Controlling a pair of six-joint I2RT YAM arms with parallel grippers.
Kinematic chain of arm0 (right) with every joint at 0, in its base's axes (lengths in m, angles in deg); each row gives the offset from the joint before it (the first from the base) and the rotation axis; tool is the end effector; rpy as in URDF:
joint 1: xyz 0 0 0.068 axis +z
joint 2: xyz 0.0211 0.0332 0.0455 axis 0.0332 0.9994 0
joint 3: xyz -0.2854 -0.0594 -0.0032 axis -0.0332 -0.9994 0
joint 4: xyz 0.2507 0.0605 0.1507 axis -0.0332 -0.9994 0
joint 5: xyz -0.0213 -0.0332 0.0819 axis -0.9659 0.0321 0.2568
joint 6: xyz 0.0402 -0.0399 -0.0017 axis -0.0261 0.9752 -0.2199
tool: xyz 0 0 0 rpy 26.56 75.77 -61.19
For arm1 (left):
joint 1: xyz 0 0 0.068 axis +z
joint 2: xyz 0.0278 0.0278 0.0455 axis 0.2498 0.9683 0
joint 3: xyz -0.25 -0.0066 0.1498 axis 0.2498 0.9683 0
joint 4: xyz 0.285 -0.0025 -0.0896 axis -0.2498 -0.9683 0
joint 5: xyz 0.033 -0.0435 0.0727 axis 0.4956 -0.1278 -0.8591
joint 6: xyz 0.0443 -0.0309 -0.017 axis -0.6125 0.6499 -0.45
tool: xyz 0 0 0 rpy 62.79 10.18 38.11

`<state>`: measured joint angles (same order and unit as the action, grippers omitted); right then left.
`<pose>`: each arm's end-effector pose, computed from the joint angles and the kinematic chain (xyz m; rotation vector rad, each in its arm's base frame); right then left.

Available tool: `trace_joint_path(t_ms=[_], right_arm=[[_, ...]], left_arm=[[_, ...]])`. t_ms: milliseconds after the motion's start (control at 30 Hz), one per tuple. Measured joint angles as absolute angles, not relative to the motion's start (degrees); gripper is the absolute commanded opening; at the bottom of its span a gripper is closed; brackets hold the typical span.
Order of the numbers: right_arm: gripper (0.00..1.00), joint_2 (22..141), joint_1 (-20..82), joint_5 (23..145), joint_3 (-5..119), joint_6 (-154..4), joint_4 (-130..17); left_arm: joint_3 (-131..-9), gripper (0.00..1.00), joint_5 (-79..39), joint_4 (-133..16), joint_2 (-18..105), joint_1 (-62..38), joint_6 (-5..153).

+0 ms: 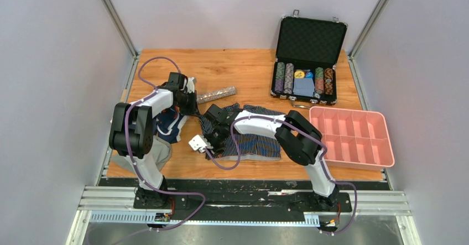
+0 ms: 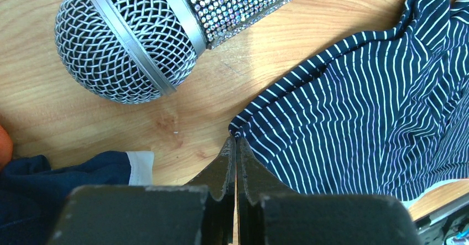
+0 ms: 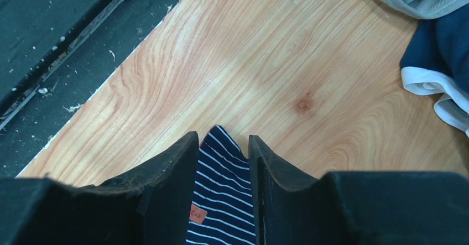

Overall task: Roll the underwear
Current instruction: Fold the underwear at the center of the board.

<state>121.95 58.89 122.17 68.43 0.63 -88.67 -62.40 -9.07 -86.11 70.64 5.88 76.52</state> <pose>0.2357 0.4143 0.1515 -2.3219 0.9484 0.9852 0.3857 -0.0716 0.1620 -0.0141 2.7001 -0.5746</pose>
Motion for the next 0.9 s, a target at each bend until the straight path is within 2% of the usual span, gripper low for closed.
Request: trace_joint_path(t_ms=[533, 900], right_arm=[[0.36, 125.6, 58.9, 120.3, 73.3, 9.6, -96.8], [0.37, 126.8, 59.3, 120.5, 75.5, 13.6, -98.7]], left_arm=[[-62.4, 0.0, -9.1, -86.1, 70.6, 5.9, 76.5], [-62.4, 0.0, -8.6, -86.1, 70.6, 5.9, 76.7]])
